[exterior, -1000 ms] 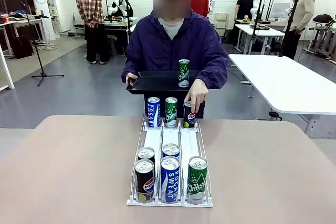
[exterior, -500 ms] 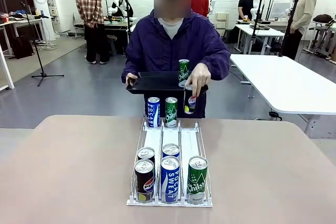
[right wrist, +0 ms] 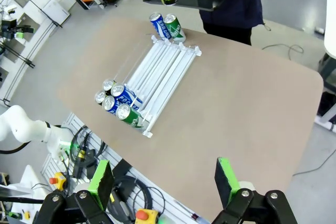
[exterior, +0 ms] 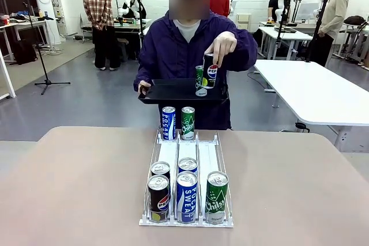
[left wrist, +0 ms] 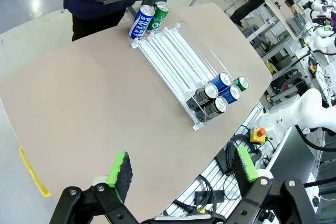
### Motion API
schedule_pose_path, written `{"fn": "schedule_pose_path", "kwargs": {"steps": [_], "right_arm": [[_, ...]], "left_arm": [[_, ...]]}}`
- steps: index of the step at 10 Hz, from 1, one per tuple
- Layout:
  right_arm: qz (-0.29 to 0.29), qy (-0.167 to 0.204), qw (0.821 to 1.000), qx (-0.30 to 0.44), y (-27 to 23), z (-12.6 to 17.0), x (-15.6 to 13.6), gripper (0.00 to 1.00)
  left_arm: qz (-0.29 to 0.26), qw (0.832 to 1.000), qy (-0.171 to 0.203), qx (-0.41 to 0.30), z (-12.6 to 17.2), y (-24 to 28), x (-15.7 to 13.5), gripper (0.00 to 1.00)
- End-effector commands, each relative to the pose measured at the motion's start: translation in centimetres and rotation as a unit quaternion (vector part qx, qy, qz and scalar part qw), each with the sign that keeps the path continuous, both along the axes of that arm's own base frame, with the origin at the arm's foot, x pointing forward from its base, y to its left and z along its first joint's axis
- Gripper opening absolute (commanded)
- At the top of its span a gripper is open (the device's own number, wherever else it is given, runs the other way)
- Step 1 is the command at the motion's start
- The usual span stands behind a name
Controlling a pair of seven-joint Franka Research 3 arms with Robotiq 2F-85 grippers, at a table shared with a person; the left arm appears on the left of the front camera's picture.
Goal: Retrieve and hand over the desired beverage to the person.
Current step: Pick up another can of the same type that the person held from the Automatic Can Dispenser.
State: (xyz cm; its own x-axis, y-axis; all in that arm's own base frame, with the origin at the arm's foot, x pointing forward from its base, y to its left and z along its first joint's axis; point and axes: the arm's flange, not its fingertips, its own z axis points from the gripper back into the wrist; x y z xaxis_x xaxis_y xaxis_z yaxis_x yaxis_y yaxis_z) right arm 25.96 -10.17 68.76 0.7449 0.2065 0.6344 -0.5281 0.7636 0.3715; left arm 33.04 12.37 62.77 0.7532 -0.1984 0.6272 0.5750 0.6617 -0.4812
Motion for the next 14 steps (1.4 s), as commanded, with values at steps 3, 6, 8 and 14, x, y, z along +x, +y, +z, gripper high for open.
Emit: {"fn": "schedule_pose_path", "kwargs": {"steps": [3, 6, 8, 14], "right_arm": [[0.009, -0.005, 1.0, 0.009, 0.15, -0.3, -0.07, 1.0], [0.009, -0.005, 1.0, 0.009, 0.15, -0.3, -0.07, 1.0], [0.009, -0.005, 1.0, 0.009, 0.15, -0.3, -0.07, 1.0], [0.009, -0.005, 1.0, 0.009, 0.15, -0.3, -0.07, 1.0]], "left_arm": [[-0.008, 1.0, -0.007, -0.005, 0.05, 0.2, -0.04, 1.0], [-0.008, 1.0, -0.007, -0.005, 0.05, 0.2, -0.04, 1.0], [-0.008, 1.0, -0.007, -0.005, 0.05, 0.2, -0.04, 1.0], [-0.008, 1.0, -0.007, -0.005, 0.05, 0.2, -0.04, 1.0]]}}
